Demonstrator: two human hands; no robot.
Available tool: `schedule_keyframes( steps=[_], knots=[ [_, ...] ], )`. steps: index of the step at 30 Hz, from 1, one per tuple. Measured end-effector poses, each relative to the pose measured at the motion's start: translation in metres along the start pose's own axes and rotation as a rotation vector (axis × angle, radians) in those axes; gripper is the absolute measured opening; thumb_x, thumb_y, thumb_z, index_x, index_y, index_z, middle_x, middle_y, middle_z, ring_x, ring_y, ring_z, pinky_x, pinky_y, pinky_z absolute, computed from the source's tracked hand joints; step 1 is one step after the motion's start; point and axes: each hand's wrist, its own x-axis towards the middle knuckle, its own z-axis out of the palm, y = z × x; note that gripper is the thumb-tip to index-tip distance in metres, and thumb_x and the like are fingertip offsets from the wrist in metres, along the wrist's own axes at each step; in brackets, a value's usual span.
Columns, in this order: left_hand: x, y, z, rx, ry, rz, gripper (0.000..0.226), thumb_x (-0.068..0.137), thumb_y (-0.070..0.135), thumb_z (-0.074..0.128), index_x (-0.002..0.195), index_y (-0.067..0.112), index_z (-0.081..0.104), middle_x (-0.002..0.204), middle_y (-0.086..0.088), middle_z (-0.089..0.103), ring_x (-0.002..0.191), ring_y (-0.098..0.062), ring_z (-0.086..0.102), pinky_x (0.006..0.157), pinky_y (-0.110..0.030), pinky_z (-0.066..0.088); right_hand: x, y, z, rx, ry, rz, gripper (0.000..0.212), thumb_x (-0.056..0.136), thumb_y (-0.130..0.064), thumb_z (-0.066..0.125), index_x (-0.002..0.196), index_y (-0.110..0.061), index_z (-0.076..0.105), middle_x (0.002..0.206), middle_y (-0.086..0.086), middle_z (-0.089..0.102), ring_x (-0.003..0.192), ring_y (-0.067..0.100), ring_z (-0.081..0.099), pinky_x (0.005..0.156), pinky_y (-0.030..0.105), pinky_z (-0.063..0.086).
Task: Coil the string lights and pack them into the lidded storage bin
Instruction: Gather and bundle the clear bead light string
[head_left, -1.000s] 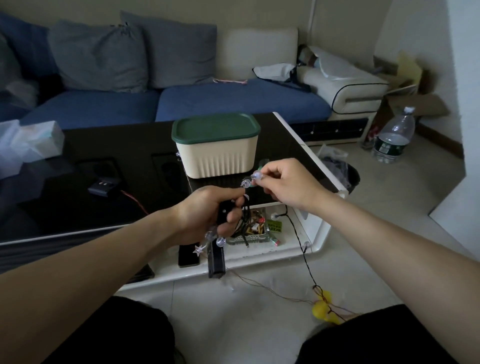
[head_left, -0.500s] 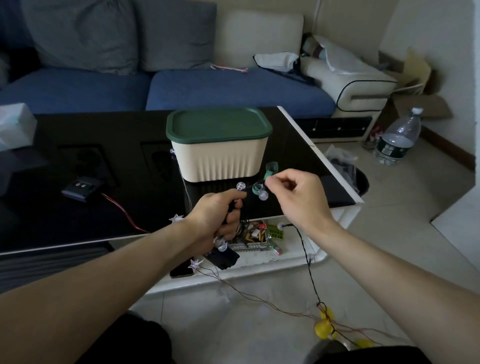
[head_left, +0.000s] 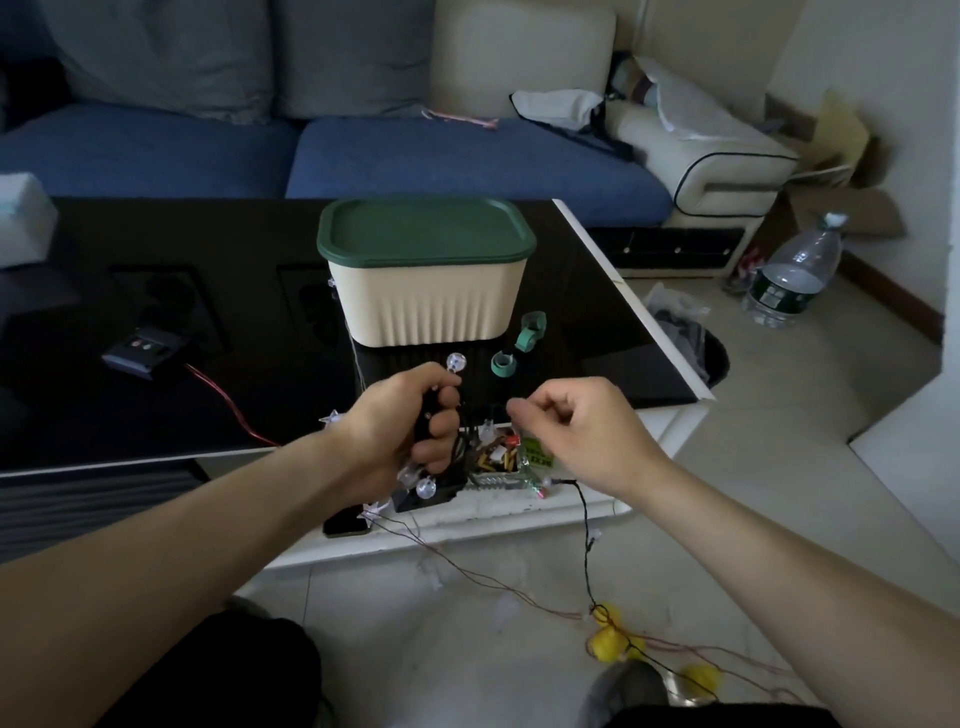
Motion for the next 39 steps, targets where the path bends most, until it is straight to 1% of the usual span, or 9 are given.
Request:
schedule_keyframes(
  steps=[6, 11, 16, 19, 25, 30, 32, 35, 39],
  knots=[
    [-0.012, -0.006, 0.007, 0.135, -0.113, -0.017, 0.034, 0.099, 0.029, 0.047, 0.071, 0.013, 0.058, 0.044, 0.003, 0.029, 0.032, -0.011, 0.024, 0.042, -0.027, 0.018, 0.015, -0.004, 0.004, -0.001, 0.134, 0.024, 0.025, 0.092, -0.032, 0.072, 0.075, -0.014, 0.075, 0.059, 0.002, 0.068, 0.053, 0.012, 0.064, 0.057, 0.028, 0.051],
    [-0.009, -0.005, 0.011, -0.085, 0.097, 0.104, 0.032, 0.099, 0.026, 0.047, 0.069, 0.016, 0.045, 0.050, 0.000, 0.034, 0.036, -0.016, 0.031, 0.036, -0.022, 0.031, 0.017, -0.004, -0.004, -0.010, -0.211, 0.086, 0.032, 0.097, -0.039, 0.062, 0.078, -0.016, 0.072, 0.061, -0.001, 0.067, 0.055, 0.008, 0.060, 0.062, 0.027, 0.049],
    [-0.008, -0.005, 0.019, -0.177, 0.203, 0.167, 0.030, 0.103, 0.027, 0.046, 0.075, 0.014, 0.049, 0.056, -0.003, 0.050, 0.043, -0.018, 0.045, 0.043, -0.024, 0.039, 0.007, 0.013, -0.003, -0.089, -0.536, 0.198, 0.031, 0.104, -0.032, 0.052, 0.098, -0.008, 0.071, 0.092, 0.007, 0.076, 0.092, 0.020, 0.073, 0.081, 0.035, 0.054],
    [-0.007, 0.000, 0.027, -0.221, 0.216, 0.204, 0.031, 0.103, 0.028, 0.046, 0.076, 0.014, 0.050, 0.056, -0.003, 0.056, 0.044, -0.019, 0.051, 0.044, -0.024, 0.043, -0.003, 0.021, 0.000, -0.106, -0.579, 0.252, 0.024, 0.104, -0.021, 0.053, 0.108, -0.004, 0.070, 0.101, 0.007, 0.076, 0.098, 0.017, 0.072, 0.077, 0.015, 0.051],
    [-0.003, -0.006, 0.036, -0.214, 0.222, 0.204, 0.026, 0.105, 0.025, 0.043, 0.084, 0.011, 0.050, 0.073, -0.012, 0.071, 0.061, -0.024, 0.069, 0.052, -0.026, 0.051, -0.008, 0.027, -0.011, -0.165, -0.537, 0.227, 0.022, 0.105, -0.023, 0.051, 0.103, -0.017, 0.072, 0.087, -0.001, 0.077, 0.087, 0.004, 0.070, 0.090, 0.025, 0.049],
    [0.004, -0.010, 0.046, -0.189, 0.113, 0.181, 0.033, 0.102, 0.019, 0.050, 0.098, -0.012, 0.061, 0.103, -0.027, 0.071, 0.095, -0.034, 0.072, 0.076, -0.031, 0.060, -0.015, 0.009, -0.007, -0.098, -0.582, 0.126, 0.019, 0.101, -0.026, 0.058, 0.098, -0.021, 0.076, 0.069, 0.004, 0.068, 0.060, 0.008, 0.061, 0.069, 0.028, 0.049],
    [0.007, -0.016, 0.048, -0.097, 0.118, 0.167, 0.033, 0.101, 0.019, 0.053, 0.103, -0.014, 0.058, 0.097, -0.025, 0.073, 0.087, -0.032, 0.074, 0.071, -0.035, 0.062, -0.017, 0.003, -0.006, -0.073, -0.571, 0.077, 0.019, 0.099, -0.027, 0.062, 0.097, -0.019, 0.079, 0.071, -0.005, 0.066, 0.064, 0.001, 0.059, 0.067, 0.027, 0.048],
    [0.010, -0.024, 0.047, 0.275, 0.254, 0.185, 0.028, 0.096, 0.023, 0.062, 0.080, 0.002, 0.052, 0.073, -0.014, 0.065, 0.057, -0.023, 0.064, 0.051, -0.031, 0.050, -0.019, -0.004, -0.007, -0.030, -0.519, 0.011, 0.025, 0.096, -0.023, 0.067, 0.073, -0.025, 0.077, 0.113, -0.006, 0.071, 0.087, -0.014, 0.061, 0.071, 0.018, 0.051],
    [0.008, -0.030, 0.044, 0.536, 0.063, 0.132, 0.042, 0.100, 0.027, 0.053, 0.089, -0.012, 0.061, 0.076, -0.026, 0.065, 0.068, -0.032, 0.060, 0.065, -0.039, 0.043, -0.018, -0.006, -0.015, 0.003, -0.413, 0.041, 0.021, 0.094, -0.024, 0.070, 0.077, -0.011, 0.075, 0.069, 0.006, 0.069, 0.051, 0.006, 0.054, 0.047, 0.019, 0.041]
  ],
)
